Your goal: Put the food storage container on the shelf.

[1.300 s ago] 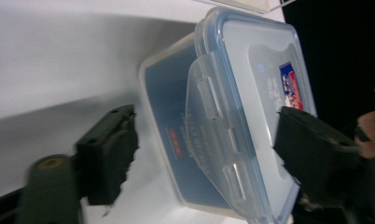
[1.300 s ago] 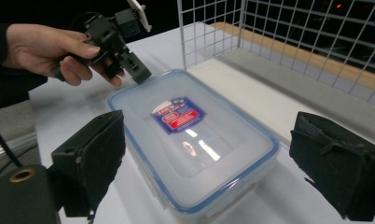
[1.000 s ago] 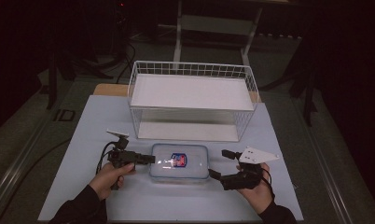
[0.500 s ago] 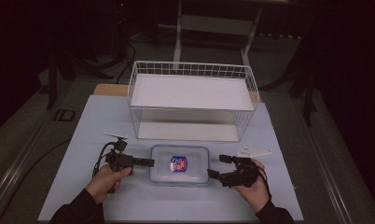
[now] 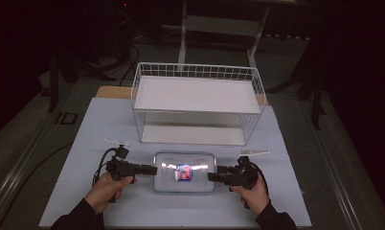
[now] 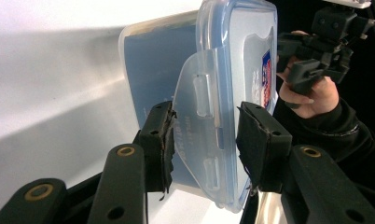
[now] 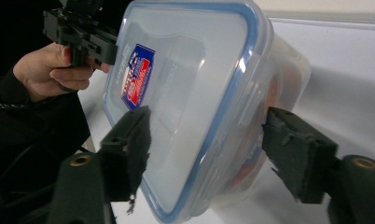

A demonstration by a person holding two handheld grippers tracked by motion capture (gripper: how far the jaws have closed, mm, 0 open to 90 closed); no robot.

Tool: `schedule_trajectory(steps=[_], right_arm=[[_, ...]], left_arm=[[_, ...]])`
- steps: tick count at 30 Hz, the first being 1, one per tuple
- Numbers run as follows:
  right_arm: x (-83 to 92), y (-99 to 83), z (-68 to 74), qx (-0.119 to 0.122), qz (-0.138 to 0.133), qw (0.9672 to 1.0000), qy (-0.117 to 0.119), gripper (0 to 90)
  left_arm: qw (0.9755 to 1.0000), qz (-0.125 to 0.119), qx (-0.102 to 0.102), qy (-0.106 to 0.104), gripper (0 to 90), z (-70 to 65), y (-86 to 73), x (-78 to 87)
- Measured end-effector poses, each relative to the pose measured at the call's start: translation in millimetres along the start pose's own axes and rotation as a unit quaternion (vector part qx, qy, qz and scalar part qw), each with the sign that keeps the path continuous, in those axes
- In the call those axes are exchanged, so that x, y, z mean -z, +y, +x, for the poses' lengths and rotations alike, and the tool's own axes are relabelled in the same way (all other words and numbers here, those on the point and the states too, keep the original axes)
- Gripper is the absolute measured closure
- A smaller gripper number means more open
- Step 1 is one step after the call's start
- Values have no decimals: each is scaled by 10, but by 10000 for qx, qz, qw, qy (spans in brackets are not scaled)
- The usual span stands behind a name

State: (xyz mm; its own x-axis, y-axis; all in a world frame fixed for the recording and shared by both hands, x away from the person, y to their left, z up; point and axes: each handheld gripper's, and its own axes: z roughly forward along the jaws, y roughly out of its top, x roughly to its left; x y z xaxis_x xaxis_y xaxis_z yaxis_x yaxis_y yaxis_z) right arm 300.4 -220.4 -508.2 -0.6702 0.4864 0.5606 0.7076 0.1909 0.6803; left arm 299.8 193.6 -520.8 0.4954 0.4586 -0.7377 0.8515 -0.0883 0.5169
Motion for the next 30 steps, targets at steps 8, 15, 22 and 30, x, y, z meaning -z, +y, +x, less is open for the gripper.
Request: schedule_trajectory(steps=[8, 15, 22, 30], right_arm=[[14, -11, -38, -135, 70, 9999, -6, 503], [45, -30, 63, -156, 53, 9996, -209, 530], [58, -38, 84, -264, 1, 9993, -250, 534], [193, 88, 217, -145, -225, 9991, -325, 536]], left_arm=[[10000, -40, -69, 6, 577, -25, -35, 9], [9998, -99, -176, 73, 578, -88, -87, 21], [9993, -180, -279, 199, 577, -181, -64, 33], [9978, -497, -396, 197, 576, -379, 41, 120]])
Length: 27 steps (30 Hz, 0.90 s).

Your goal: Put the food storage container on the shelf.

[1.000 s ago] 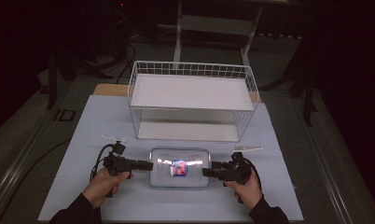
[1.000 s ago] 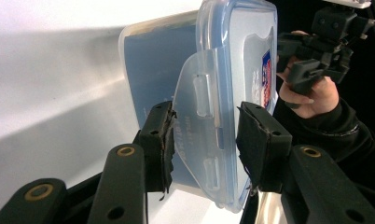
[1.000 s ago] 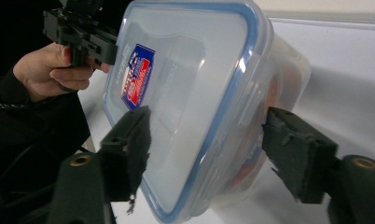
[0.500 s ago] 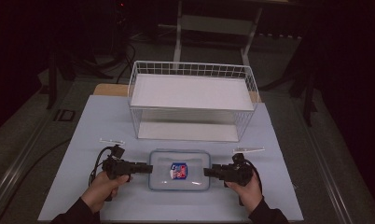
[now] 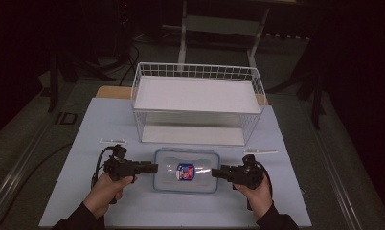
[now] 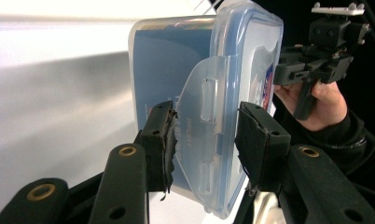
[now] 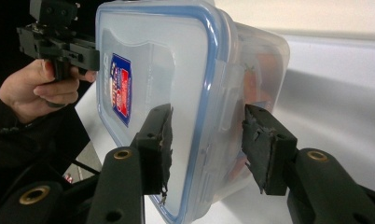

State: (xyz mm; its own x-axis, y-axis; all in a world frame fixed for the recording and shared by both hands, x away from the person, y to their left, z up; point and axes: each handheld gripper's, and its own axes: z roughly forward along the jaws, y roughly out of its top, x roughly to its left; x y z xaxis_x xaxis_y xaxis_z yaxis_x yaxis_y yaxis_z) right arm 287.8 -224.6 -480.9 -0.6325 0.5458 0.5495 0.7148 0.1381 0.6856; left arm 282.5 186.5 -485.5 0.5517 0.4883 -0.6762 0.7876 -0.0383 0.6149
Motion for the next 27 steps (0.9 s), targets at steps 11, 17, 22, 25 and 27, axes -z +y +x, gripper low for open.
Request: schedule_trajectory(steps=[11, 17, 22, 25, 27], right_arm=[[288, 307, 180, 207, -428, 9989, 41, 546], [443, 584, 283, 354, -622, 9974, 10, 546], [532, 801, 362, 462, -736, 9962, -15, 546], [567, 891, 386, 508, -795, 9955, -19, 546], [600, 980, 412, 546, -860, 9948, -36, 545]], left_arm=[[9989, -265, -392, -32, 577, -313, 312, 113], [9980, -377, -515, -50, 577, -453, 518, 173], [9966, -484, -660, -19, 577, -568, 732, 244], [9957, -553, -742, -13, 577, -637, 860, 282], [9950, -603, -799, -4, 577, -679, 945, 307]])
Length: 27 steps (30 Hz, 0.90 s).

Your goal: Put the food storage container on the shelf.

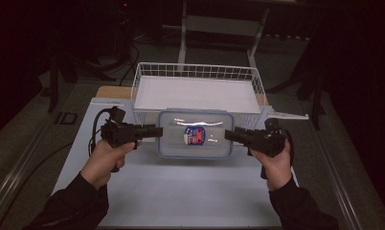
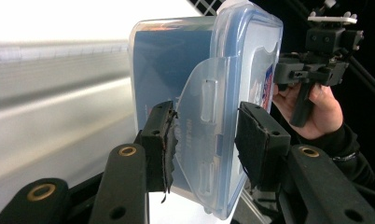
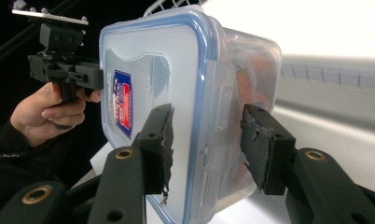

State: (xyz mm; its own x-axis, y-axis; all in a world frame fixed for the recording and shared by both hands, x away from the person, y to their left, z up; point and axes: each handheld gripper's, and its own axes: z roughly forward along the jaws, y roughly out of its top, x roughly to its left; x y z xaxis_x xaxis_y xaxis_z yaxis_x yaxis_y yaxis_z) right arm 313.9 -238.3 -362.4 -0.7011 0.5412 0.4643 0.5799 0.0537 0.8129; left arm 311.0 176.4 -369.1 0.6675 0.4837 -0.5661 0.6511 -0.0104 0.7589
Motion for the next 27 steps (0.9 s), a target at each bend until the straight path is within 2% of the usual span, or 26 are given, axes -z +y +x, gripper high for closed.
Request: schedule_trajectory(steps=[1, 3, 6, 14, 19, 23, 27], right_arm=[[17, 95, 17, 33, -69, 10000, -12, 545], [25, 142, 23, 56, -100, 9999, -17, 546], [35, 328, 13, 68, -172, 9998, -46, 545], [-17, 582, -77, 46, -276, 9995, -140, 537], [-54, 689, -156, 2, -291, 9994, -196, 537], [-120, 845, -286, -103, -287, 9992, -241, 535], [-155, 907, -352, -145, -276, 9991, -279, 534]], left_arm=[[10000, -16, -28, -9, 577, -10, 46, 5], [10000, -72, -23, -19, 577, -20, 135, 8], [9999, -100, -65, 1, 577, -30, 272, 5], [9996, -188, -167, 141, 575, -1, 574, -41], [9997, -221, -43, 131, 573, 107, 693, -120], [9995, -267, 30, 176, 570, 194, 823, -188], [9994, -275, 70, 220, 567, 272, 926, -252]])
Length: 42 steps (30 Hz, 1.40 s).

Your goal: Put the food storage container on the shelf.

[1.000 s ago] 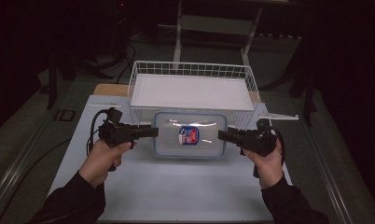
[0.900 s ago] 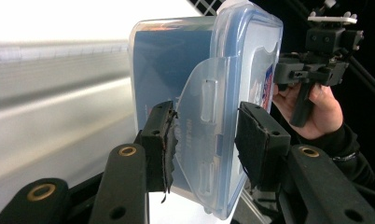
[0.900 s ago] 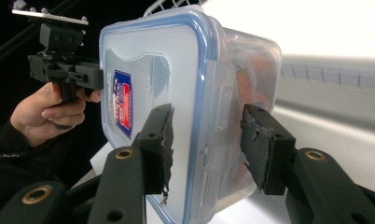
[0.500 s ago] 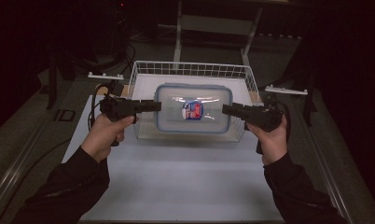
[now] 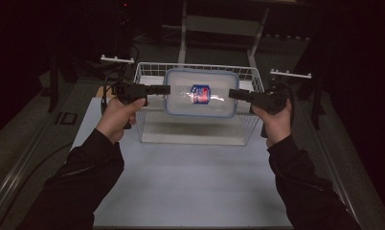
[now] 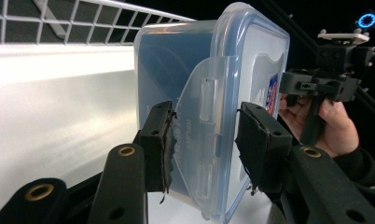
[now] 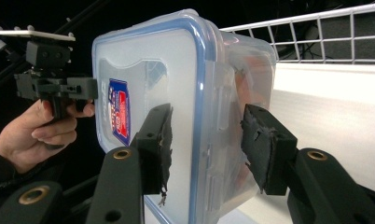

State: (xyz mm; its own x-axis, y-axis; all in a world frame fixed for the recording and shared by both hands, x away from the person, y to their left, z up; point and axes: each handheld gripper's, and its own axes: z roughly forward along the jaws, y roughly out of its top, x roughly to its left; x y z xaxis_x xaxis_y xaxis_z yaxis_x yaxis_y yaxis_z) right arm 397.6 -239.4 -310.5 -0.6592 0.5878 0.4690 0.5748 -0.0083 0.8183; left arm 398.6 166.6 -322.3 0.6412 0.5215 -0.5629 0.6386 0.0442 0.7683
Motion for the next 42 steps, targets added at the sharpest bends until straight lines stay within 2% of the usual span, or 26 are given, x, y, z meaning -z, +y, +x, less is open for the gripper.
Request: schedule_trajectory(steps=[5, 8, 13, 18, 21, 24, 26, 28, 29, 30, 32, 34, 36, 42], right_arm=[[-75, 66, -71, -76, 64, 9999, -95, 533], [-106, 80, -100, -93, 61, 9999, -95, 533], [-131, 118, -138, -128, 49, 9998, -121, 532], [-155, 165, -170, -175, 148, 9997, -110, 524], [-192, 177, -173, -166, 138, 9995, -227, 503], [-201, 176, -187, -246, 106, 9993, -243, 497], [-214, 175, -190, -259, 84, 9990, -366, 490], [-235, 174, -189, -228, 87, 9985, -492, 523], [-249, 174, -191, -221, 95, 9984, -507, 528], [-289, 174, -199, -229, 123, 9977, -618, 514], [-303, 174, -208, -277, 133, 9977, -612, 512], [-332, 173, -226, -427, 131, 9969, -655, 510], [-341, 167, -243, -493, 161, 9962, -694, 500], [-329, 171, -255, -523, 153, 9959, -727, 509]], left_arm=[[9999, -13, 164, 5, 560, 110, 40, -67], [9999, -33, 142, 66, 557, 126, 72, -82], [9997, -41, 230, 71, 554, 163, 110, -116], [9995, -68, 289, 96, 553, 179, 131, -133], [9995, -103, 262, 168, 544, 183, 142, -154], [9990, -140, 392, 146, 543, 211, 152, -175], [9990, -127, 398, 185, 538, 217, 161, -194], [9986, -124, 494, 169, 534, 238, 162, -208], [9982, -94, 560, 167, 526, 258, 164, -222], [9979, -123, 619, 172, 516, 272, 163, -228], [9975, -158, 633, 278, 511, 281, 174, -242], [9966, -218, 665, 445, 519, 298, 193, -247], [9955, -182, 655, 662, 601, 312, 220, -262], [9953, -222, 586, 743, 553, 309, 237, -345]])
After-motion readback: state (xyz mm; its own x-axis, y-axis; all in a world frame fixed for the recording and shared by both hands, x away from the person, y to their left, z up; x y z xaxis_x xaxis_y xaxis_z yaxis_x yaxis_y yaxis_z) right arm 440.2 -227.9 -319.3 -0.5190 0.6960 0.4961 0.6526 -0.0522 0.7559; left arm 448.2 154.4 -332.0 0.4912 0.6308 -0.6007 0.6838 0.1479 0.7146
